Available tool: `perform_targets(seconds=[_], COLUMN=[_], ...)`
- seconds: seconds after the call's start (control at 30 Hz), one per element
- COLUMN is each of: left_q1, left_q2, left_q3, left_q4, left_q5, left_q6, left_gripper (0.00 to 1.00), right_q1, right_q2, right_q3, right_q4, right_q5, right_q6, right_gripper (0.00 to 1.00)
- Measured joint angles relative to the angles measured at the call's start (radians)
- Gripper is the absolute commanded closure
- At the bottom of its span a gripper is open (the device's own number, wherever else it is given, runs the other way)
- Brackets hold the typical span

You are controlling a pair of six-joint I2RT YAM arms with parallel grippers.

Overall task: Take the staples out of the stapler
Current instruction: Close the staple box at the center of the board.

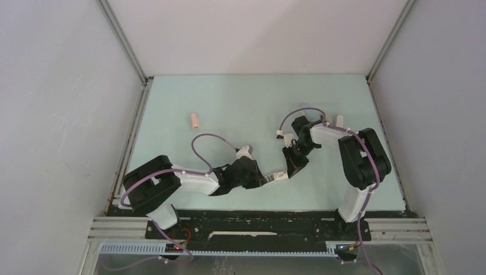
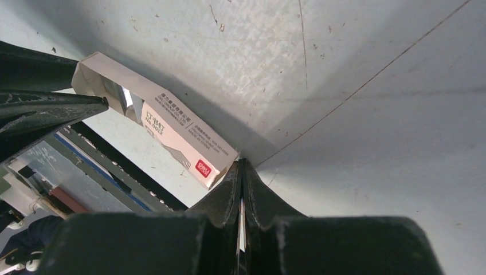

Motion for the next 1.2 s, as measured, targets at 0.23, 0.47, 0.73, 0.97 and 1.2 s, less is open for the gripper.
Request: perform_targets(seconds=[0.23, 0.47, 0.73, 0.97, 1.2], left_q1=[0.005, 0.014, 0.027, 0.042, 0.056], left_q2=[0.011, 0.021, 0.037, 0.039, 0.048], left_q3=[0.015, 0.037, 0.064, 0.074, 0.096], left_q4=[-0.003, -0.028, -0.046, -0.062, -0.088], left_q5=[0.014, 0.039, 0.063, 0.080, 0.085], left_q6=[0.029, 0.066, 0.104, 0.123, 0.138], left_gripper=[0.71, 0.72, 0.72, 0.71, 0.71], right_q1=[0.044, 0.097, 0.117, 0.148, 0.186], right_q2=[0.000, 0.001, 0.010, 0.026, 0.026], right_q3=[0.027, 0.059, 0.090, 0.121, 0.127], right_q4=[0.001, 0.002, 0.004, 0.005, 0.010], right_q5=[0.061, 0.155, 0.229, 0.264, 0.286], right_q6=[0.005, -0.002, -0.051, -0.099, -0.137], right_gripper=[0.92, 0.91, 0.89, 0.88, 0.87])
